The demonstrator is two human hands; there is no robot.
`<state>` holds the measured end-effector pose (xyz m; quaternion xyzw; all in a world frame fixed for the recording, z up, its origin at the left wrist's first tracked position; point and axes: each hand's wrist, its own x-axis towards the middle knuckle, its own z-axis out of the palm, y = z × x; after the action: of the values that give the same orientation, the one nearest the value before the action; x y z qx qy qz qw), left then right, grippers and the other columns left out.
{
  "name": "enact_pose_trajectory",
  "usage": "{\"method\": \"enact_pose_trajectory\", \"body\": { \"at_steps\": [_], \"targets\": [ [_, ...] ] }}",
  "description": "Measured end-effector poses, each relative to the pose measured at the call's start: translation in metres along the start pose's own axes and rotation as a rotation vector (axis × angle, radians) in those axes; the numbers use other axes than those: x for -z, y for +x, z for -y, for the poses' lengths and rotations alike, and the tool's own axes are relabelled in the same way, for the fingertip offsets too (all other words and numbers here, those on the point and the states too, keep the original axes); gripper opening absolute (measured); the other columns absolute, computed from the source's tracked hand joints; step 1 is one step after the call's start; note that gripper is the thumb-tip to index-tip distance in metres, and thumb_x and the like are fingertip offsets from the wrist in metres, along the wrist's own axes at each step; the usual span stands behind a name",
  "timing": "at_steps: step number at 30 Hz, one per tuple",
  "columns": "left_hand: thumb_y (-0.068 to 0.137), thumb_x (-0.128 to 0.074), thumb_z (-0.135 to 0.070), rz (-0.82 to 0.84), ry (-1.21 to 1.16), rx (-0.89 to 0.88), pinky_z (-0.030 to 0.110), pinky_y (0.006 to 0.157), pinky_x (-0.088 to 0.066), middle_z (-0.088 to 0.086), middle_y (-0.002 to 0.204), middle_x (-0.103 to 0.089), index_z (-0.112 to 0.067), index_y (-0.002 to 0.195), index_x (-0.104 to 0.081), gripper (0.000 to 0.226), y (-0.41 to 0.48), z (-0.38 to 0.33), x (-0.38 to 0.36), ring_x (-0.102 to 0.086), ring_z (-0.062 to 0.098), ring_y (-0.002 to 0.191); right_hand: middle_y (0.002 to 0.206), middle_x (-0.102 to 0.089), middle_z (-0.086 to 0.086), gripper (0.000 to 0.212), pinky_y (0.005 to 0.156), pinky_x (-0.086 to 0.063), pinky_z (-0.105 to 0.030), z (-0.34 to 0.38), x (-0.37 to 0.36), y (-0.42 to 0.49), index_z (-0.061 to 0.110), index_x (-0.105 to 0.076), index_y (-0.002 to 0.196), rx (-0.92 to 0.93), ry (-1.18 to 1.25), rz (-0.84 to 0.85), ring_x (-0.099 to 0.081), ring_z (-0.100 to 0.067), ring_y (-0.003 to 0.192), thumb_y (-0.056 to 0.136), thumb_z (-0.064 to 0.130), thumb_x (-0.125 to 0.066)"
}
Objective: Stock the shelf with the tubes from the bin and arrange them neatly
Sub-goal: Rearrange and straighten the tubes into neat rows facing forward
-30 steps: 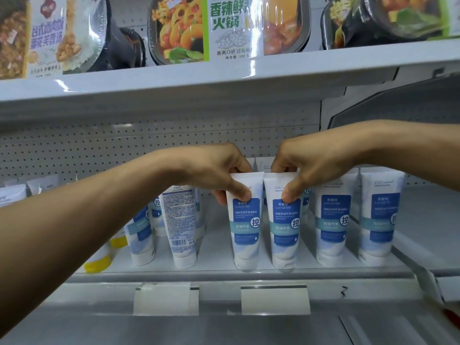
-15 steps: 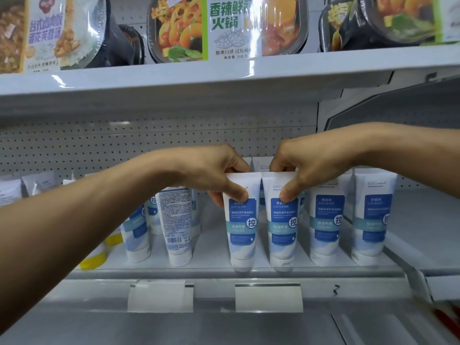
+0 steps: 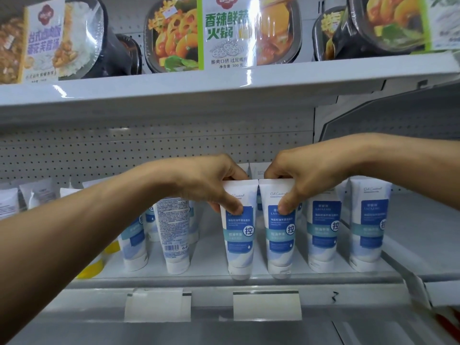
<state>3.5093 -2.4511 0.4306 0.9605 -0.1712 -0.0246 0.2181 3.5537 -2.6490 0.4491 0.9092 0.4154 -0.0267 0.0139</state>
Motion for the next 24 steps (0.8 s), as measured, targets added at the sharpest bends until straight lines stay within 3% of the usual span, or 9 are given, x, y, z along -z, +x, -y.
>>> {"method": "enact_pose_trajectory", "body": {
  "at_steps": [8, 15, 24],
  "targets": [
    [0.079, -0.078, -0.025, -0.028, 0.096, 0.004, 0.029, 0.079, -0.06, -0.007, 0.1, -0.075, -0.02, 0.104, -0.069, 0.027, -0.003, -0.003, -0.001, -0.071, 0.009, 0.087, 0.082, -0.071, 0.015, 0.022, 0.064, -0.059, -0.025, 0.003, 0.002, -0.001, 0.029, -0.064, 0.088, 0.029, 0.006, -0.031, -0.069, -0.003, 0.069, 0.076, 0.044, -0.076],
    [0.079, -0.079, -0.023, -0.117, 0.167, 0.016, 0.026, 0.073, -0.06, -0.004, 0.093, -0.076, -0.016, 0.098, -0.07, 0.022, 0.0, 0.002, -0.005, -0.072, 0.009, 0.079, 0.072, -0.07, 0.012, 0.019, 0.054, -0.049, -0.023, 0.001, -0.004, 0.006, 0.026, -0.063, 0.075, 0.059, -0.054, -0.079, -0.067, -0.006, 0.062, 0.076, 0.038, -0.077],
    [0.079, -0.079, -0.023, -0.107, 0.19, 0.024, 0.022, 0.069, -0.058, -0.006, 0.092, -0.076, -0.017, 0.096, -0.071, 0.02, 0.003, 0.002, -0.003, -0.072, 0.007, 0.078, 0.074, -0.071, 0.009, 0.018, 0.056, -0.053, -0.027, -0.002, -0.004, 0.008, 0.025, -0.063, 0.075, 0.061, -0.053, -0.08, -0.069, -0.009, 0.064, 0.077, 0.037, -0.076]
  ]
}}
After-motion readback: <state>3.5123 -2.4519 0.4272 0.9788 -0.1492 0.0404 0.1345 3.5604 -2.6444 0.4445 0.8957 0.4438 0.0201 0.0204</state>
